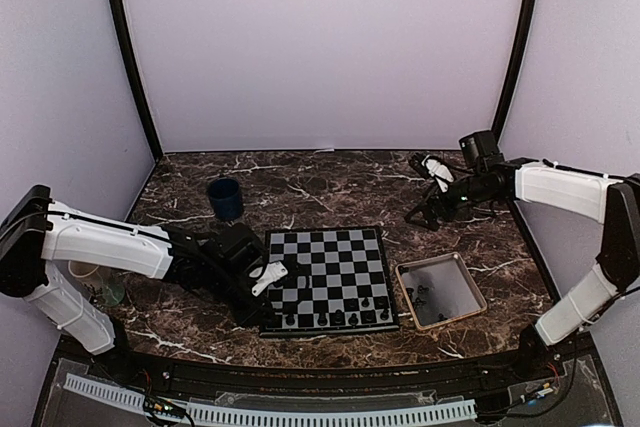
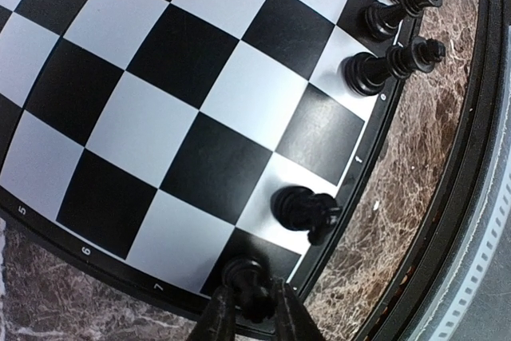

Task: Set up the chess pieces on the board
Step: Place the rook at h8, then pick up the bishop from the storage box.

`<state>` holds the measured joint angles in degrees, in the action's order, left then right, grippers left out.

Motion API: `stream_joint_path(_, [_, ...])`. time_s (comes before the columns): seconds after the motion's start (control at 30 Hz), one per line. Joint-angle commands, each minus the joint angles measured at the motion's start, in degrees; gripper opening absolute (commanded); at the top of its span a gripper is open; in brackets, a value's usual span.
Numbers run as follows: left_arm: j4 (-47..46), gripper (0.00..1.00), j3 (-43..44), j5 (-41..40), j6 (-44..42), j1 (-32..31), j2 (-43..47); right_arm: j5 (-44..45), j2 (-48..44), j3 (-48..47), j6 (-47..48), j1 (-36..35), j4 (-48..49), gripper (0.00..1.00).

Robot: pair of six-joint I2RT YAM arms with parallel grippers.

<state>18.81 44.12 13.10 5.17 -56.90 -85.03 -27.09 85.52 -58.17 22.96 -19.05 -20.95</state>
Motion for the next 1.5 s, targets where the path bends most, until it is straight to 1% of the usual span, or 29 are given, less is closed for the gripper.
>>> stream_joint_path(0.0, [-0.1, 0.20, -1.3, 1.1, 0.2, -0.4, 1.7, 0.5, 0.9, -1.1, 1.1, -0.8, -0.7, 0.98])
stream_joint_path(0.23, [0.3, 0.19, -1.4, 0.9, -0.1, -0.5, 1.9, 1.0, 0.9, -1.1, 1.3, -1.6, -0.9, 0.98])
stream_joint_path(0.33, [0.8, 0.22, -1.4, 0.8, -0.2, -0.4, 2.8, 1.3, 0.8, -1.3, 0.6, -1.6, -0.7, 0.98])
stream_joint_path(0.47, [3.3, 0.27, -1.4, 0.2, -0.4, -0.5, 5.8, 4.1, -0.3, -2.0, -2.7, -1.5, 0.4, 0.98])
stream_joint_path(0.57, [3.6, 0.29, -1.4, 0.5, -0.9, -0.5, 9.9, 4.8, -0.2, -3.8, -2.6, -1.3, -2.4, 0.98])
stream_joint_path(0.7, [4.4, 0.31, 0.5, -4.4, -2.3, -0.4, 13.8, 4.9, -0.7, -6.6, 0.4, -1.2, -8.2, 0.97])
stream_joint_path(0.73, [4.1, 0.31, 1.0, -5.8, -2.7, -0.4, 14.7, 4.9, -1.4, -7.1, 1.5, -1.2, -9.4, 0.99])
stream_joint_path(0.77, [3.4, 0.30, 1.4, -7.3, -3.1, -0.4, 15.3, 5.0, -2.1, -7.4, 2.4, -1.3, -10.7, 0.99])
stream_joint_path(0.83, [1.2, 0.23, 2.4, -10.5, -4.0, -0.2, 16.1, 5.1, -3.1, -10.2, 4.5, -1.5, -14.8, 0.91])
stream_joint_path(0.87, [-0.1, 0.22, 2.8, -11.8, -4.5, -0.1, 16.3, 5.1, -3.2, -11.8, 5.7, -1.8, -17.5, 0.87])
stream_joint_path(0.93, [-4.1, 0.20, 3.7, -13.9, -5.4, 0.5, 16.4, 5.6, -2.7, -14.3, 6.8, -2.2, -22.6, 0.79])
stream_joint_path(0.97, [-6.4, 0.22, 4.0, -15.1, -5.4, 1.2, 16.2, 5.8, -2.5, -15.0, 7.7, -2.5, -24.9, 0.76])
stream_joint_path(1.0, [-9.2, 0.32, 4.2, -17.2, -4.7, 1.6, 15.9, 6.4, -2.3, -15.0, 8.4, -2.7, -26.4, 0.72])
stream_joint_path(1.03, [-13.2, 0.53, 4.4, -20.1, -3.2, 2.6, 15.5, 7.5, -2.3, -14.5, 8.9, -3.0, -27.3, 0.70])
stream_joint_path(1.07, [-16.0, 0.81, 4.5, -24.1, -0.7, 3.3, 14.7, 8.6, -2.4, -13.5, 9.4, -3.4, -27.8, 0.67])
stream_joint_path(1.1, [-18.1, 0.92, 5.0, -27.5, 2.0, 4.0, 13.6, 9.8, -2.6, -12.1, 9.6, -3.7, -27.8, 0.64])
stream_joint_path(1.13, [-19.4, 0.95, 6.1, -28.4, 3.4, 5.1, 12.2, 11.3, -2.7, -10.5, 9.7, -4.0, -27.6, 0.62])
stream_joint_path(1.2, [-20.4, 0.98, 9.3, -26.6, 4.7, 7.0, 8.6, 13.7, -3.1, -7.3, 10.0, -4.8, -27.2, 0.57])
stream_joint_path(1.27, [-19.9, 0.99, 14.0, -24.9, 4.7, 8.0, 3.2, 14.3, -3.5, -3.6, 10.0, -5.4, -27.3, 0.54])
stream_joint_path(1.4, [-15.4, 0.99, 21.9, -21.0, -1.1, 8.1, -5.2, 14.1, -4.3, 0.6, 9.6, -5.6, -26.2, 0.48])
stream_joint_path(1.47, [-13.9, 0.99, 23.4, -22.0, -3.3, 8.1, -6.4, 13.6, -4.2, 1.7, 9.3, -5.6, -26.1, 0.45])
